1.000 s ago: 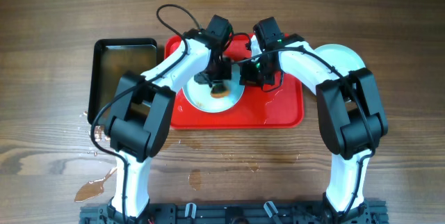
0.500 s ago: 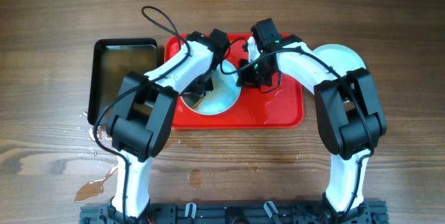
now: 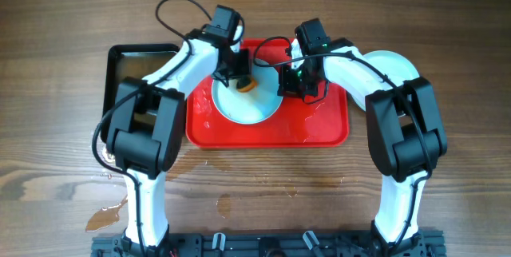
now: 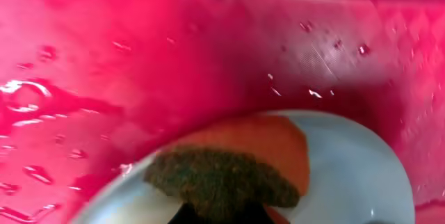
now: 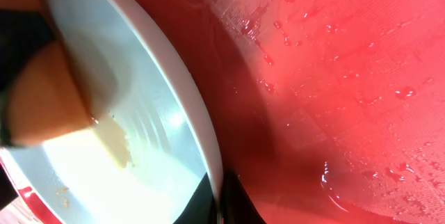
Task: Clean dirty plates on tray and stack at the side
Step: 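Scrub the last plate with the sponge while right gripper holds its rim, then lift the last plate with right gripper, withdraw sponge to black tray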
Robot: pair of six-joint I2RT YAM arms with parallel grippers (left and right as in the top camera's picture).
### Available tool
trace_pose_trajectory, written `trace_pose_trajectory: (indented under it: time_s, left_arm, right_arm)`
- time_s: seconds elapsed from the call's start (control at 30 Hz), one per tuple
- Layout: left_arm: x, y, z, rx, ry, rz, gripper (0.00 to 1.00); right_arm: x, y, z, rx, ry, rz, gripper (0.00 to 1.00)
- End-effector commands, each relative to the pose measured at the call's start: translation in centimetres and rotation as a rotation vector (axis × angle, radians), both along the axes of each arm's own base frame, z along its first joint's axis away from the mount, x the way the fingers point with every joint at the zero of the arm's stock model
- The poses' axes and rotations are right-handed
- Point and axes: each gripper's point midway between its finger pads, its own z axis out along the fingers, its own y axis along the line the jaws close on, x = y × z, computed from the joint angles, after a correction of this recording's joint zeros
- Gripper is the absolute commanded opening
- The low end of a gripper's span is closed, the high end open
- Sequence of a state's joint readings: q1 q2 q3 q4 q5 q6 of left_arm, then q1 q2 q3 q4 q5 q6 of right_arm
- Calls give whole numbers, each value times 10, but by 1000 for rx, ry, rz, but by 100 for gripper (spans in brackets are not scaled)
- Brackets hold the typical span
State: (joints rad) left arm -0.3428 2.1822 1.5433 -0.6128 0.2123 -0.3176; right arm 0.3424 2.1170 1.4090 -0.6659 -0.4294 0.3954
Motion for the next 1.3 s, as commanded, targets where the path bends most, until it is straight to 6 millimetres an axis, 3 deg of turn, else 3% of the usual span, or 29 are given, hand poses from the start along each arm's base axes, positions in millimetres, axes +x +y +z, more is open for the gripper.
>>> trace_pose_trajectory:
  time_s: [0.0,0.1,0.17,0.27,0.33,0.4,0.5,0.63,0.67,0.7,0.8,0.83,0.87,0.9,0.97,1.07,1.2,1.27]
  left_arm:
    - [-35,73,-79,211,219,268,4]
    - [-72,101,-78,276,399,398,4]
    - [-97,105,-74,302,498,387,4]
    - [-124,75,-62,134,641,240,4]
    - [-130,45,-44,-53,684,133,4]
    - [-119,32,-20,-141,654,78,4]
    - [-80,29,28,-180,500,47,4]
    - [-24,53,104,-246,252,104,4]
    - [-18,61,113,-253,222,119,4]
    - [-15,69,119,-258,206,136,4]
    - [-13,82,120,-261,202,166,4]
    - [-12,82,121,-261,198,164,4]
    - [-11,81,121,-262,192,161,4]
    - [-10,81,121,-262,187,161,4]
    - [-8,84,119,-241,176,166,4]
    - [-8,89,116,-200,171,173,4]
    - [-8,119,100,80,149,279,4]
    - [-10,126,98,177,137,310,4]
  right_arm:
    - [-8,-5,-18,-46,33,3,4]
    - [-8,-5,-18,-45,30,4,4]
    - [-8,-5,-18,-44,29,4,4]
    - [-8,-5,-18,-44,29,4,4]
    - [-8,-5,-18,-44,28,4,4]
    - [-8,-5,-18,-44,29,4,4]
    - [-8,-5,-18,-44,29,5,5]
    - [-2,-3,-17,-36,5,3,6]
    - [0,-2,-16,-32,-3,1,17]
    - [1,-2,-16,-30,-8,1,27]
    - [4,0,-18,-26,-11,-14,37]
    - [4,0,-20,-26,-9,-20,36]
    - [5,0,-20,-25,-9,-22,15]
    - [5,0,-20,-25,-11,-22,4]
    - [5,0,-19,-24,-12,-22,4]
    - [19,-16,17,-24,-85,-57,4]
    - [38,-68,115,-179,-352,-155,4]
    - [33,-93,146,-293,-437,-187,4]
